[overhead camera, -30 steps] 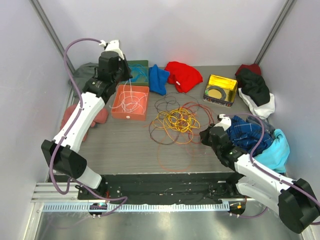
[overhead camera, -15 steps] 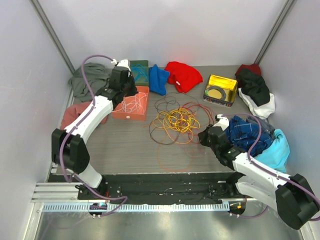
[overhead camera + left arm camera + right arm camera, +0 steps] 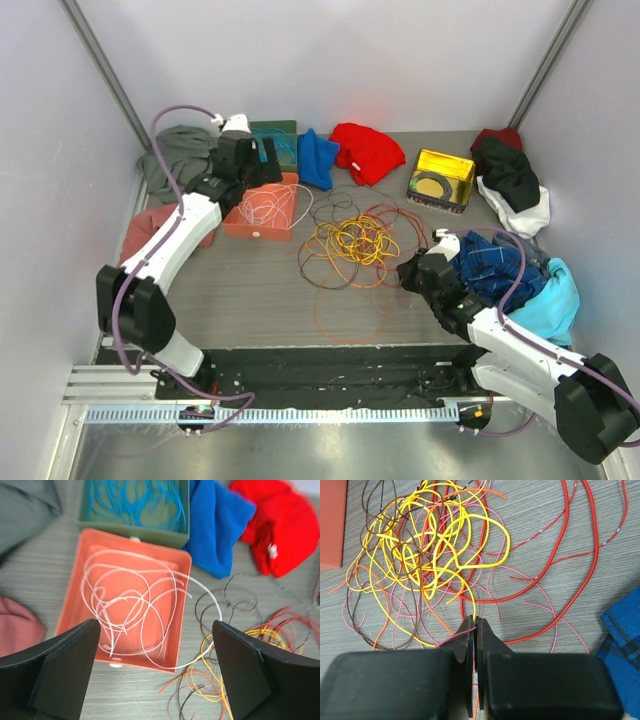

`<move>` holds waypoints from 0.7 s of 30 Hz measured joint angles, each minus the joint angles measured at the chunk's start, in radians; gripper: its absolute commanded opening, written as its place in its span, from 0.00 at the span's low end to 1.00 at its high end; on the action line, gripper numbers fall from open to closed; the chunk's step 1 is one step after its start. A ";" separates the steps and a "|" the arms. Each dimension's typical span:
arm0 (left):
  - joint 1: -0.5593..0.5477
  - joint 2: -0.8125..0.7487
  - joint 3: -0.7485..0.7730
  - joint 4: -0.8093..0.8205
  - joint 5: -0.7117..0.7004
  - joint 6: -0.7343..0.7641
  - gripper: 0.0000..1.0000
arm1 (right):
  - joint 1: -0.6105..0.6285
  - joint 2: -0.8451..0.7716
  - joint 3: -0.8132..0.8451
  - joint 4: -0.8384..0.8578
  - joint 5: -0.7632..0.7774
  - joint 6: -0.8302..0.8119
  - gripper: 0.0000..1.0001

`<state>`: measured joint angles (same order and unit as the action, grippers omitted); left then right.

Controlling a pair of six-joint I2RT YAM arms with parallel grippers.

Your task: Untangle the cables

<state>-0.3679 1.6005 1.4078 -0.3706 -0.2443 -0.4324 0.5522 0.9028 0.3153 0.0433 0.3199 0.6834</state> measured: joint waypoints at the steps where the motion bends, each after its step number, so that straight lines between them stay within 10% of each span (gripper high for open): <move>1: 0.000 -0.029 0.000 0.000 -0.013 0.000 1.00 | 0.000 0.000 0.000 0.000 0.000 0.000 0.01; 14: -0.117 -0.246 -0.212 0.188 0.134 -0.061 0.78 | 0.000 0.000 0.000 0.000 0.000 -0.004 0.01; 21: -0.403 0.011 -0.239 0.167 -0.031 0.051 0.98 | 0.000 -0.032 0.000 -0.020 0.009 -0.011 0.01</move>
<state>-0.7712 1.6119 1.1690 -0.2039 -0.2756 -0.3813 0.5522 0.8711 0.3157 0.0231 0.3286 0.6724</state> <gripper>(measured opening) 0.931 0.029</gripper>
